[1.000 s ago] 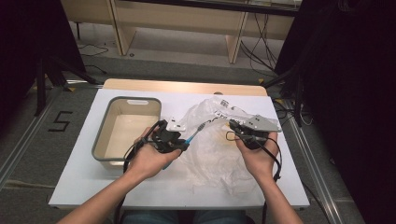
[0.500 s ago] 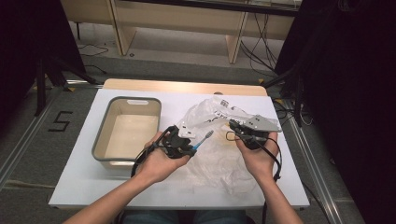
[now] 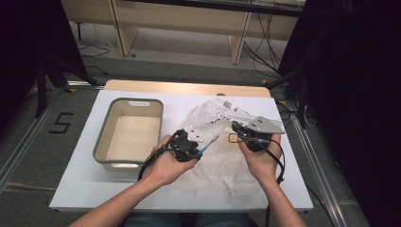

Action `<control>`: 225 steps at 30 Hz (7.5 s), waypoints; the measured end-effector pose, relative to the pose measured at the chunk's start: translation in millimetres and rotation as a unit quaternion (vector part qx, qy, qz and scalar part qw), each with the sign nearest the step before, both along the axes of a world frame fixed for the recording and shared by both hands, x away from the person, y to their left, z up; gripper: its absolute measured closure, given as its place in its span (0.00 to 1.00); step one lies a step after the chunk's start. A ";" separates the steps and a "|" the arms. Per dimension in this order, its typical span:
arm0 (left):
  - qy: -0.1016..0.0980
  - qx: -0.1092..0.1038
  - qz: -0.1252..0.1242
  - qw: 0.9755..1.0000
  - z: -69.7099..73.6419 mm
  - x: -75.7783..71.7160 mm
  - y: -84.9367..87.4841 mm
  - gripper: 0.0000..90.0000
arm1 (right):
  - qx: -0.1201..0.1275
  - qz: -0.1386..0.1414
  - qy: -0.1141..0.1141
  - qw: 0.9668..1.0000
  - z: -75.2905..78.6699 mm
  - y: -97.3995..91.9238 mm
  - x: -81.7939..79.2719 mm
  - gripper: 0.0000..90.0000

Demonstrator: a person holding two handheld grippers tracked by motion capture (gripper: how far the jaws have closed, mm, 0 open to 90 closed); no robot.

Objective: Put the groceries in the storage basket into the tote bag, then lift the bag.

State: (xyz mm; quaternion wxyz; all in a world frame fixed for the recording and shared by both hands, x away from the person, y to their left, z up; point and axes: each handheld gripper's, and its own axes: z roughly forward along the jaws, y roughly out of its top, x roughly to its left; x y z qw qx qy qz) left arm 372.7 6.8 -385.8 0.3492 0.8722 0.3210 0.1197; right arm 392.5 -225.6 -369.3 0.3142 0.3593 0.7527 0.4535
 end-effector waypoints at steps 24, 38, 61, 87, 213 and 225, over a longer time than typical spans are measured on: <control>0.000 0.024 0.007 1.000 -26.9 19.2 -35.8 0.87 | 0.004 0.004 0.000 1.000 1.0 0.7 -1.0 1.00; -0.008 0.026 0.015 1.000 -35.9 29.4 -48.0 0.87 | 0.004 0.005 0.000 1.000 1.1 0.3 -1.0 1.00; -0.041 0.027 0.023 0.999 -46.1 39.3 -64.7 0.86 | 0.004 0.006 0.000 1.000 0.8 0.3 -1.0 1.00; -0.066 0.021 0.011 0.998 -46.7 40.6 -65.8 0.67 | 0.003 0.005 0.004 1.000 -0.9 -0.8 -0.7 1.00; 0.003 0.030 0.073 0.997 -60.2 31.7 15.3 0.44 | 0.031 -0.060 0.223 0.972 -58.8 -102.2 -36.5 0.57; 0.011 0.036 0.070 0.997 -63.3 32.7 14.7 0.45 | 0.018 -0.119 0.224 0.967 -57.4 -109.1 -35.8 0.54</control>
